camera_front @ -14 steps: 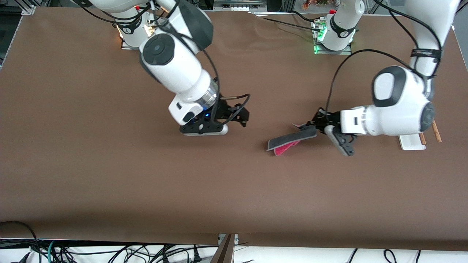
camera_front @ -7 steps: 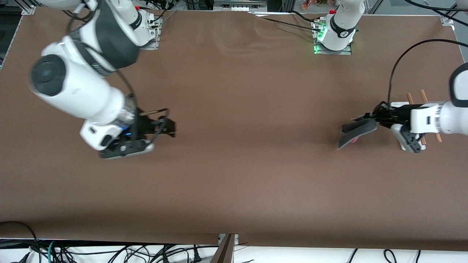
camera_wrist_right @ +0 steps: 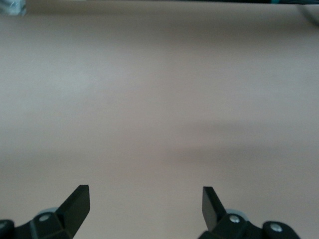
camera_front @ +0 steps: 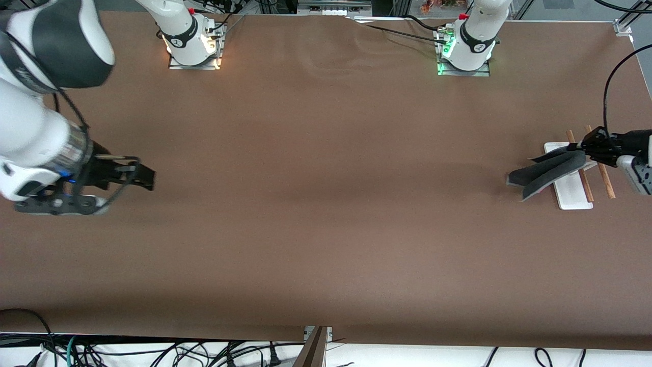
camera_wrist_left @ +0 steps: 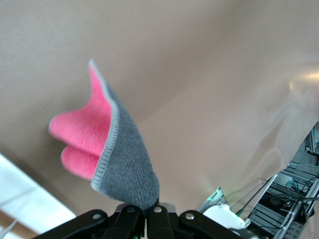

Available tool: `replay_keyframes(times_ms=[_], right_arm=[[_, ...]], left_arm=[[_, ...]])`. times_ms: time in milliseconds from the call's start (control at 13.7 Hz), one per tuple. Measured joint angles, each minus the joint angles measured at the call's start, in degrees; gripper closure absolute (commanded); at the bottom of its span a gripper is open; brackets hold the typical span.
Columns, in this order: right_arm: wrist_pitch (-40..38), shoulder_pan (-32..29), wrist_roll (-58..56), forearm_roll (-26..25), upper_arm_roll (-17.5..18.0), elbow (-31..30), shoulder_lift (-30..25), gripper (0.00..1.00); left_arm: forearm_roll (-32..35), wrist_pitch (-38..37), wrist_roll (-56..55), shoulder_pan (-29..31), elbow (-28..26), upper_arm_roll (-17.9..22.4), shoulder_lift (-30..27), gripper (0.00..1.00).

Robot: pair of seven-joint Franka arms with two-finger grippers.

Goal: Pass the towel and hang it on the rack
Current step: 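Carry the towel to the rack while the right gripper withdraws, then lower the towel over the wooden dowels with the left gripper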

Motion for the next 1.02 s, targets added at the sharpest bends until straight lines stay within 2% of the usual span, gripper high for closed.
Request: replay_keyframes(times_ms=[365,584,803,1022], right_arm=[[3.47,-3.18,-7.71,0.61,-7.78,-10.70,-7.55,0.00],[1.39,-4.61,-9.79,3.70,-11.93,-15.28,-13.09,0.00],[-1.54,-5.41,-15.30,4.89,-12.29,-19.69,-17.15,0.00],[-2.19,-5.24,-17.47,1.67,-8.25,-21.76,-18.76,0.00]], left_arm=[[3.29,0.01,6.91,3.66,0.33,0.00,-0.01,1.00],[6.53,0.16,9.52,4.54,1.31,0.06,0.14,1.00],[9.69,0.30,12.46,4.58,5.64,0.07,1.71,1.00],[10.01,0.27,16.11,4.71,7.88,1.54,3.08,1.00]])
